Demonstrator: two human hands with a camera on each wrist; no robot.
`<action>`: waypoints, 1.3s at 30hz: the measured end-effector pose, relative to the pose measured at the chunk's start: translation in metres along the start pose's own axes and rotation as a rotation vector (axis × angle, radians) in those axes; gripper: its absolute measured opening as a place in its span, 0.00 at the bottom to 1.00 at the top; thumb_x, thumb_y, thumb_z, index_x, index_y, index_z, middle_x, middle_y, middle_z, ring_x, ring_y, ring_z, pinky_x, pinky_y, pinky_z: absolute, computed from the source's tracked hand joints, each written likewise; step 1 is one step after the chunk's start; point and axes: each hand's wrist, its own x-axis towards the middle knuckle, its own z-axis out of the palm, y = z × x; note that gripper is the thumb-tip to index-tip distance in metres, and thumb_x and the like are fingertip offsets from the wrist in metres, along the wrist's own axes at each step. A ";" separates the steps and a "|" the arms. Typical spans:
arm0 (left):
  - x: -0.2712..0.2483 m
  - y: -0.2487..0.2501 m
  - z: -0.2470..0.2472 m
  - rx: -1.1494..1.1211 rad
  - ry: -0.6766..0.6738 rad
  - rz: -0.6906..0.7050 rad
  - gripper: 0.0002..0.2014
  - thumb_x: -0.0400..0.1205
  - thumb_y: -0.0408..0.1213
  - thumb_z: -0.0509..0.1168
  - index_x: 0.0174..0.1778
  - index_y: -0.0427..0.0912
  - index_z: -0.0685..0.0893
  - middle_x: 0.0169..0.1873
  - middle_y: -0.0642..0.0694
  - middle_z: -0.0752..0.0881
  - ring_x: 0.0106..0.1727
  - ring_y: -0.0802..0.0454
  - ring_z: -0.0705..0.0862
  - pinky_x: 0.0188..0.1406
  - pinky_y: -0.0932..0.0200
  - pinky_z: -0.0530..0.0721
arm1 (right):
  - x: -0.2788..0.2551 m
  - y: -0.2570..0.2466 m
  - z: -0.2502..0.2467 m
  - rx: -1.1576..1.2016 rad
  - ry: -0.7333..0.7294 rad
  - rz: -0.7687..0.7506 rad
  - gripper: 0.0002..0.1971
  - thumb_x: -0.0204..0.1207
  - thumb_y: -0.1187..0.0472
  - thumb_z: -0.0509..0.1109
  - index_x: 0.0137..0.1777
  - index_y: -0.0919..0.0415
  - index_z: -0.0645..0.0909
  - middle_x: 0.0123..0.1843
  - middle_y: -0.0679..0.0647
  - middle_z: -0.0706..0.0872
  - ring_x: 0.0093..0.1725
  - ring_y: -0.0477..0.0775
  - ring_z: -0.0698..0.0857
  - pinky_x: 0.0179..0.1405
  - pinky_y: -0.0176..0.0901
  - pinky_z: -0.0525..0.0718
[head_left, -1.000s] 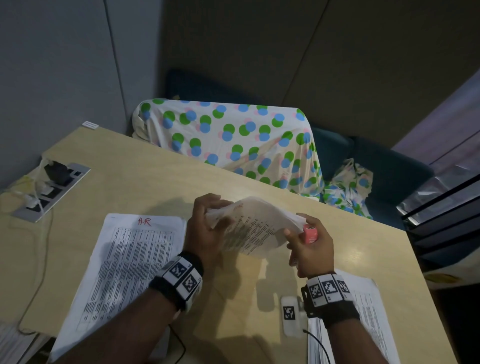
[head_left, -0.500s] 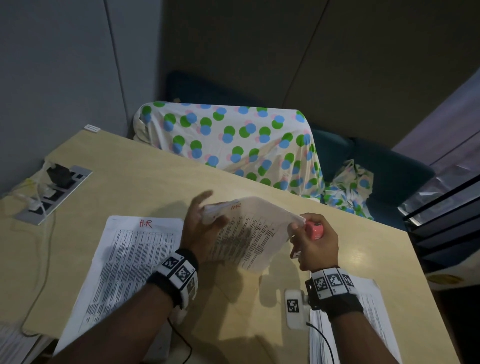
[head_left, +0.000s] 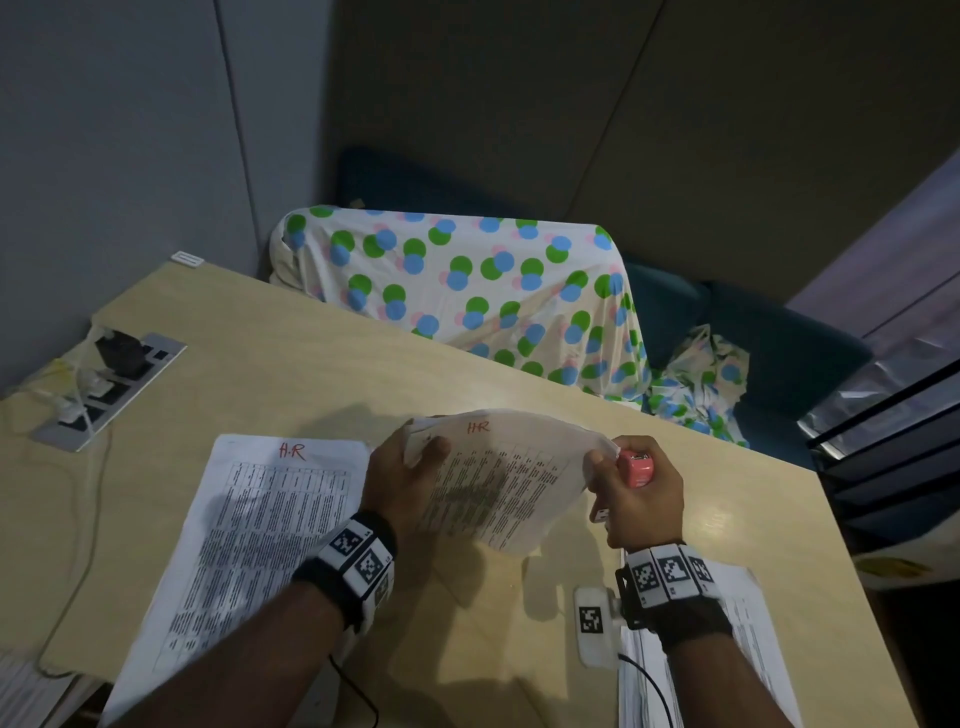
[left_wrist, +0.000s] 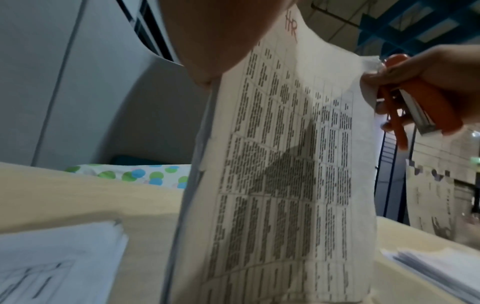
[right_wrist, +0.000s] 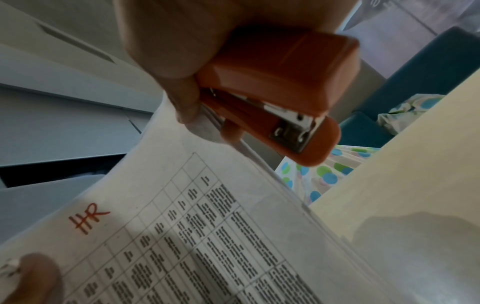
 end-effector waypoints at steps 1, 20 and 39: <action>-0.002 0.000 -0.001 0.028 -0.001 0.018 0.23 0.60 0.80 0.55 0.40 0.71 0.80 0.32 0.64 0.88 0.37 0.74 0.84 0.30 0.68 0.86 | 0.000 0.001 -0.001 0.004 0.004 -0.001 0.11 0.73 0.73 0.75 0.41 0.57 0.80 0.34 0.76 0.84 0.28 0.84 0.79 0.18 0.70 0.81; -0.011 -0.011 0.007 0.130 0.038 0.200 0.33 0.78 0.66 0.45 0.55 0.39 0.76 0.43 0.62 0.78 0.46 0.80 0.78 0.40 0.85 0.73 | -0.030 -0.115 0.039 0.653 0.078 -0.361 0.06 0.76 0.59 0.64 0.45 0.62 0.74 0.33 0.52 0.90 0.29 0.53 0.89 0.26 0.44 0.88; -0.020 -0.017 0.013 0.257 0.049 0.106 0.36 0.78 0.67 0.42 0.59 0.40 0.79 0.45 0.66 0.77 0.46 0.81 0.78 0.41 0.84 0.73 | -0.040 -0.113 0.116 0.543 -0.015 -0.221 0.11 0.75 0.55 0.65 0.45 0.65 0.75 0.31 0.66 0.88 0.23 0.70 0.86 0.22 0.62 0.86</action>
